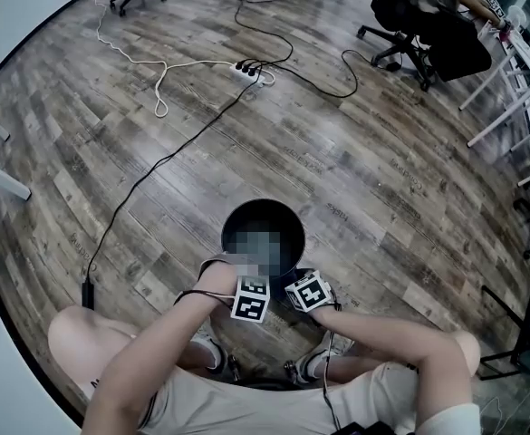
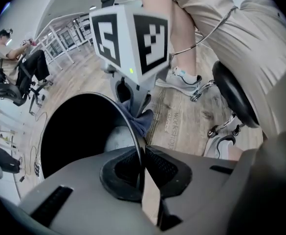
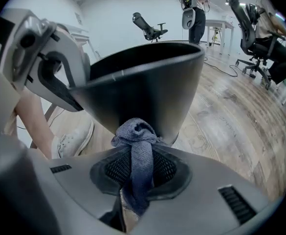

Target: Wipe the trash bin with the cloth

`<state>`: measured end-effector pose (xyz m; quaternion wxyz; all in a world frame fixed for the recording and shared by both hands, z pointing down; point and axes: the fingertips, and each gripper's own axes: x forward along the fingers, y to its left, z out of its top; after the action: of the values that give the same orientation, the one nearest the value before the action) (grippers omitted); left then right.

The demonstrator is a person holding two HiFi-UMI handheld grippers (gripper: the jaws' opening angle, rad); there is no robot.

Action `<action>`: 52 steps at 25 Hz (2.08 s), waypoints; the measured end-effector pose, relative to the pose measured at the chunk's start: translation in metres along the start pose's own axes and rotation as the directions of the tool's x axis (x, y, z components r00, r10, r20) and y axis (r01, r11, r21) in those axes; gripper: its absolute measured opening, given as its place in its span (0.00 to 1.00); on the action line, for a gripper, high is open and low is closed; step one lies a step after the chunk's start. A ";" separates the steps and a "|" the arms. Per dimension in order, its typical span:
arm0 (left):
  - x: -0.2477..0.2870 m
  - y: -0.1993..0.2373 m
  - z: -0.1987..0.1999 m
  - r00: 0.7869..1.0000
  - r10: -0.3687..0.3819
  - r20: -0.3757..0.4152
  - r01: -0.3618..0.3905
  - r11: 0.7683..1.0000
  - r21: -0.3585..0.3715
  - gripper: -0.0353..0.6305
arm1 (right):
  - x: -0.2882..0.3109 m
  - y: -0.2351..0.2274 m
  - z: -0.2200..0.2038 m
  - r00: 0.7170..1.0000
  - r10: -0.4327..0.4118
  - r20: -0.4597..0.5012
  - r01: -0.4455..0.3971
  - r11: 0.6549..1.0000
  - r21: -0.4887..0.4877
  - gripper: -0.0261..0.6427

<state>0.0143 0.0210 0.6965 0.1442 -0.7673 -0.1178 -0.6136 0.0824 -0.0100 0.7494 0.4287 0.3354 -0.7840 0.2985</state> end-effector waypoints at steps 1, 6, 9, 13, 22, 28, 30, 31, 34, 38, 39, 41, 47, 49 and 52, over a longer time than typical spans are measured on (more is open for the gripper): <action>0.000 0.001 0.002 1.000 0.005 0.000 -0.005 1.000 -0.009 0.10 | 0.008 -0.002 -0.004 1.000 -0.004 -0.008 0.004 1.000 0.000 0.16; 0.001 0.005 0.007 1.000 0.017 0.000 -0.017 0.998 -0.060 0.10 | 0.047 -0.007 -0.024 1.000 -0.020 -0.009 0.020 1.000 -0.023 0.16; 0.001 0.005 0.010 1.000 0.014 0.000 -0.014 0.997 -0.081 0.10 | 0.073 -0.007 -0.038 1.000 -0.019 0.013 0.020 1.000 -0.016 0.16; 0.004 0.009 0.016 0.999 0.034 -0.008 -0.035 0.992 -0.123 0.10 | 0.099 -0.021 -0.057 0.998 -0.056 -0.025 0.058 0.995 0.076 0.16; 0.002 0.013 0.022 0.999 0.036 0.012 -0.034 0.982 -0.184 0.10 | 0.099 -0.028 -0.055 0.999 -0.046 0.002 0.045 0.988 0.147 0.16; -0.008 0.012 0.004 1.000 0.017 0.002 -0.017 0.998 -0.058 0.28 | 0.051 -0.009 -0.038 1.000 0.020 -0.016 -0.015 0.965 0.261 0.16; -0.013 0.013 -0.007 1.000 0.003 -0.003 -0.003 0.999 -0.036 0.29 | 0.031 0.001 -0.030 0.999 0.042 -0.009 -0.039 0.965 0.260 0.16; -0.014 0.013 -0.013 1.000 0.001 -0.011 -0.001 1.000 -0.030 0.29 | 0.022 0.005 -0.026 0.999 0.052 -0.005 -0.049 0.966 0.254 0.16; -0.012 0.016 -0.030 0.998 0.023 -0.053 -0.023 1.000 -0.011 0.29 | -0.010 0.019 -0.013 0.997 0.079 0.012 -0.079 0.969 0.232 0.16; -0.005 0.013 -0.033 0.998 0.031 -0.048 -0.031 1.000 -0.003 0.27 | -0.056 0.029 0.008 0.994 0.100 0.053 -0.109 0.972 0.210 0.16; -0.004 0.013 -0.034 0.998 0.034 -0.053 -0.033 0.999 0.007 0.25 | -0.065 0.031 0.014 0.993 0.102 0.065 -0.113 0.972 0.206 0.16; -0.003 0.012 -0.034 0.997 0.032 -0.068 -0.030 0.999 0.024 0.22 | -0.078 0.034 0.026 0.990 0.107 0.091 -0.123 0.973 0.193 0.16; -0.002 0.007 -0.020 0.998 0.038 -0.059 -0.035 0.998 0.049 0.16 | -0.069 0.027 0.037 0.992 0.105 0.071 -0.116 0.978 0.175 0.16; -0.001 0.005 -0.007 0.998 0.058 -0.029 -0.056 0.997 0.061 0.12 | -0.059 0.018 0.031 0.995 0.088 0.049 -0.095 0.981 0.172 0.16; 0.003 0.003 0.009 0.998 0.055 -0.002 -0.055 0.998 -0.006 0.11 | -0.040 0.006 0.020 0.998 0.061 0.021 -0.063 0.990 0.130 0.16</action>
<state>0.0240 0.0210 0.6970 0.1591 -0.7701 -0.0947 -0.6105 0.0848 -0.0110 0.7047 0.3899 0.3405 -0.7764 0.3595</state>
